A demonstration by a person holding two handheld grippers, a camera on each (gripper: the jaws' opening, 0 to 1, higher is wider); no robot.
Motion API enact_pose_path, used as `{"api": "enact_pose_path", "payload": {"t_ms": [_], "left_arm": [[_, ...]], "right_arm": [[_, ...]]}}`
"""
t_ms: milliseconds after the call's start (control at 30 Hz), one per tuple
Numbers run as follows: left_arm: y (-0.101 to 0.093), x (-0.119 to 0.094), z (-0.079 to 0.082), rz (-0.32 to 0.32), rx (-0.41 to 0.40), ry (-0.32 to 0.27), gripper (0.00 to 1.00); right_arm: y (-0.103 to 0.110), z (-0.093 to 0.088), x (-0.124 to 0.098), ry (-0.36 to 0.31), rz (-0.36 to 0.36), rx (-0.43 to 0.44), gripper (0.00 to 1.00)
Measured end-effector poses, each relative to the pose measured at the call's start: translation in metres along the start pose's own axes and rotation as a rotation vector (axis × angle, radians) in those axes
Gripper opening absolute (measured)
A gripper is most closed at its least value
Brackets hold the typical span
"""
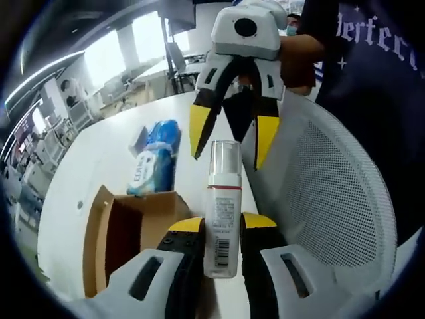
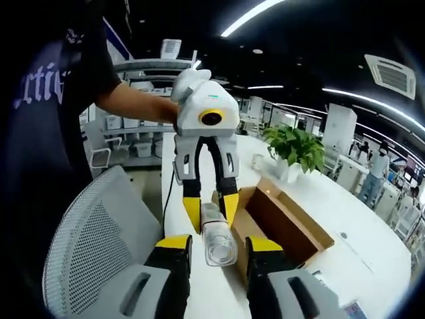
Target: Operate the shoe box by opening the lid, removing the specified soft item, and placing it in the target area until the item is outside and the box remains undamaged.
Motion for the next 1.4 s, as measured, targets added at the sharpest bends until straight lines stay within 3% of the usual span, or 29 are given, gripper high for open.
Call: {"api": "enact_pose_path", "payload": {"t_ms": [333,800,1200,1400], "left_arm": [[-0.004,0.001,0.002,-0.046,0.034,-0.018,0.19],[-0.001,0.005,0.001,-0.033,0.039,-0.026,0.2],[-0.004,0.01,-0.003,-0.041,0.003,-0.025,0.2],[-0.005,0.011,-0.003,-0.015,-0.005,-0.034,0.21]], "right_arm": [[0.006,0.0,0.002,0.011,0.045,-0.031,0.16],[0.005,-0.001,0.003,0.035,0.028,-0.052,0.16],[0.006,0.002,0.003,0.074,0.065,-0.083,0.15],[0.004,0.003,0.003,0.096,0.07,-0.089,0.15]]}}
Point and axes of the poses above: the point that each gripper's makers call its tool centre point, and the gripper's own axes: x roughly forward along the fingers, y roughly to its left, z roughly out of its top, the point moved 7 cm from there along -x, roughly backward along the fingers, and after that the axes turned 7 degrees about -x, right-handed, at the moved point
